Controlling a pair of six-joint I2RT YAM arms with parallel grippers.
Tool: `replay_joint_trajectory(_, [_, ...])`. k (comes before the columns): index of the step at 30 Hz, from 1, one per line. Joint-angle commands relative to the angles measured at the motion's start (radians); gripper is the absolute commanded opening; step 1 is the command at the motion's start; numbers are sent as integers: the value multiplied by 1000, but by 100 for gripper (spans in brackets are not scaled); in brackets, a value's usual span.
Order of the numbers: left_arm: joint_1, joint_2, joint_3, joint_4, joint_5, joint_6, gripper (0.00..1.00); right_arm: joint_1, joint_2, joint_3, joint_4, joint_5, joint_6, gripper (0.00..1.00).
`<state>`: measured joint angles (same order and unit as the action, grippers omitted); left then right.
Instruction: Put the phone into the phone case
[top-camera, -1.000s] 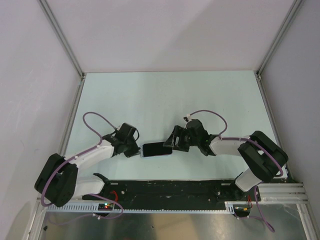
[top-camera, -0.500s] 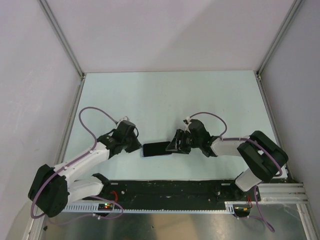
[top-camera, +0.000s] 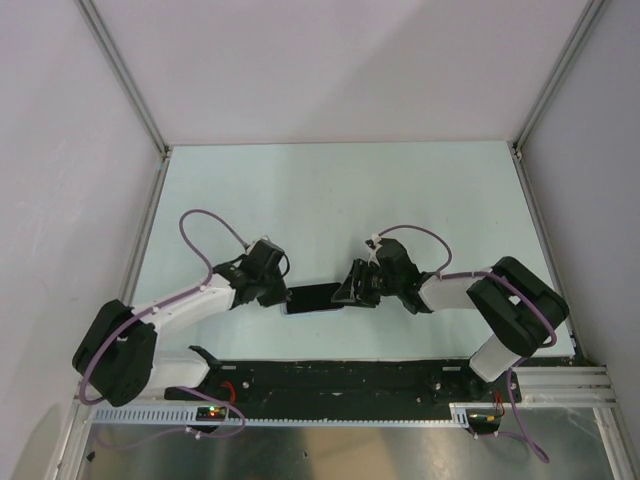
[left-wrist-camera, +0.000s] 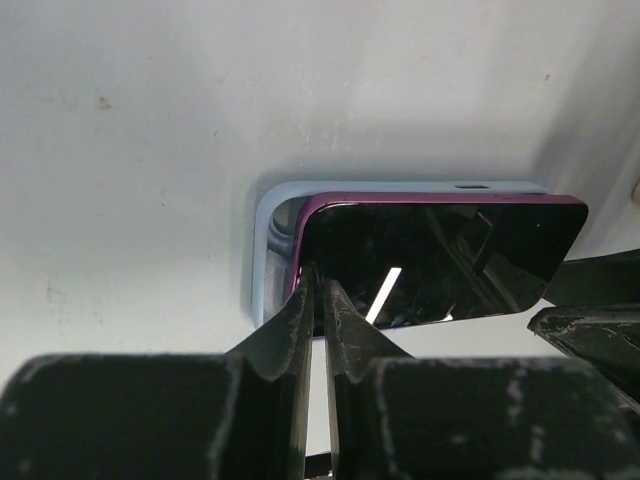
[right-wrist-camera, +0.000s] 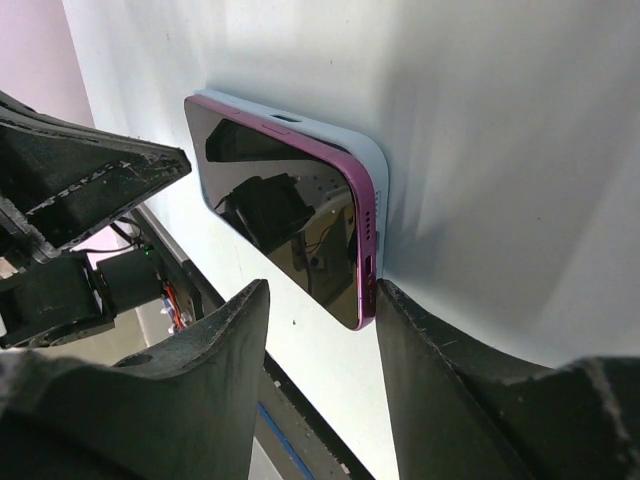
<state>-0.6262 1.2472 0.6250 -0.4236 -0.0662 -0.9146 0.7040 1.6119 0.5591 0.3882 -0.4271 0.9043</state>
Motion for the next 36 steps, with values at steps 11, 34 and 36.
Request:
replay_joint_trajectory(11, [-10, 83, -7, 60, 13, 20, 9, 14, -67, 7, 9, 46, -46, 45])
replay_joint_trajectory(34, [-10, 113, -27, 85, 41, 25, 4, 26, 60, 5, 334, -111, 53, 42])
replay_joint_trajectory(36, [-10, 110, -27, 87, 43, 25, 4, 21, 83, 1, 373, -124, 74, 42])
